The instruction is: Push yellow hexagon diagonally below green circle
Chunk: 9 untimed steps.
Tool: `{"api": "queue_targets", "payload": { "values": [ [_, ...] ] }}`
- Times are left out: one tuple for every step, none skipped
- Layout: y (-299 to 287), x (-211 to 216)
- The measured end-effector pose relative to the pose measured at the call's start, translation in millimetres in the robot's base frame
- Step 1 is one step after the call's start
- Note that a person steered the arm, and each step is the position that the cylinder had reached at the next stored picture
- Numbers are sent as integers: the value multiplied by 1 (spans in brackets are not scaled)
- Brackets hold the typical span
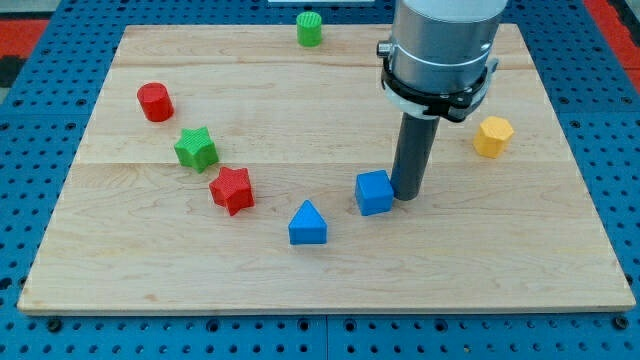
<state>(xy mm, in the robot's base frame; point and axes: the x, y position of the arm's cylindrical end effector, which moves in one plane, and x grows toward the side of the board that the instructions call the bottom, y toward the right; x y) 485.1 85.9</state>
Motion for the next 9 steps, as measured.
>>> {"api": "queue_targets", "payload": {
  "values": [
    [47,0],
    [127,-4],
    [162,-44],
    [150,-58],
    [142,-67],
    [91,-76],
    [115,-85],
    [109,-109],
    [59,-108]
  ]
}}
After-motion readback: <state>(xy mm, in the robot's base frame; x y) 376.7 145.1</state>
